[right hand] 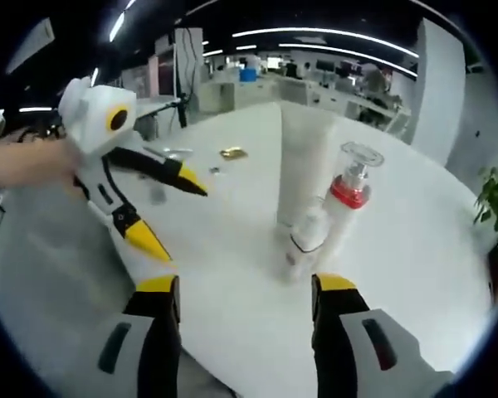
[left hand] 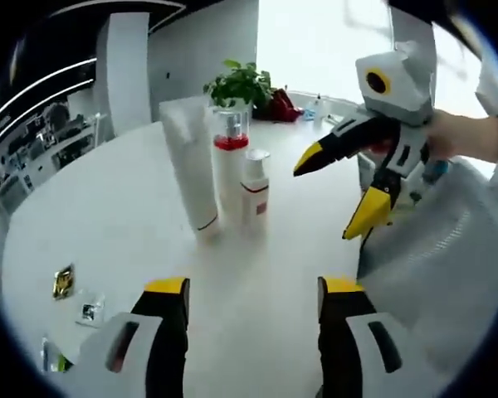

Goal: Arrange the skincare products in the storage area until every visible bottle or jar stands upright without overlapping.

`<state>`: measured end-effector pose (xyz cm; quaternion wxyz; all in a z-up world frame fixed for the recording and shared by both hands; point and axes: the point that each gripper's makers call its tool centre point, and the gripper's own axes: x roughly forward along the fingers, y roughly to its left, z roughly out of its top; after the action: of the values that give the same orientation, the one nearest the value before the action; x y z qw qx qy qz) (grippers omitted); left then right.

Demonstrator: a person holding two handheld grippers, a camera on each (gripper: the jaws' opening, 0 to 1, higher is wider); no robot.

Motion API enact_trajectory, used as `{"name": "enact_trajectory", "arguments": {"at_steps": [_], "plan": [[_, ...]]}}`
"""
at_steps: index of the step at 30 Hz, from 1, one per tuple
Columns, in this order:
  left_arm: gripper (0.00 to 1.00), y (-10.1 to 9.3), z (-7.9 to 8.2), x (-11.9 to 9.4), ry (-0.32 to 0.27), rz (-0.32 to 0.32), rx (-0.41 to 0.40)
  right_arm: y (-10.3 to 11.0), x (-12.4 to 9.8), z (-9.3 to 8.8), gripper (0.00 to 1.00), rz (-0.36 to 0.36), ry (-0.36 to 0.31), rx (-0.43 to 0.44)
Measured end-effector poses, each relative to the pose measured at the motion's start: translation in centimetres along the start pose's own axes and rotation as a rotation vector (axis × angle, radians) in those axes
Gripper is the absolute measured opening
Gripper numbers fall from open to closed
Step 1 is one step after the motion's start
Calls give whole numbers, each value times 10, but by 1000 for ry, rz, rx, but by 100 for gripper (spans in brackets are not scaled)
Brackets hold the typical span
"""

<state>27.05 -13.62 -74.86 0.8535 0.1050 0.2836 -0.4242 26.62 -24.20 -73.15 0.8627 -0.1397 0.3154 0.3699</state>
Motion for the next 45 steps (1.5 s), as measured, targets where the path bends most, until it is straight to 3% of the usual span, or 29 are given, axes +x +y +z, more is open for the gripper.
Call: {"name": "enact_trajectory", "arguments": {"at_steps": [9,14,21,26,29,38,41,45], "plan": [[67,11,-2,-52,-72,55,-115,21,-8,12,70,2,-46,40],[81,14,5,-78,-119,90,-156,25,-8,18,74,-3,-57,57],[86,23,-8,-114,-133,127,-196,36,-11,25,81,28,-98,83],[93,31,-17,-138,-174,173,-281,38,-16,25,86,27,-108,116],[95,38,-28,-150,-160,202,-289,35,-18,21,87,16,-99,123],[99,48,-46,-166,-136,242,-372,38,-20,16,90,9,-73,134],[99,54,-47,-167,-132,269,-341,45,-19,15,89,38,-52,110],[99,53,-55,-162,-108,251,-347,49,-19,12,88,37,-34,94]]}}
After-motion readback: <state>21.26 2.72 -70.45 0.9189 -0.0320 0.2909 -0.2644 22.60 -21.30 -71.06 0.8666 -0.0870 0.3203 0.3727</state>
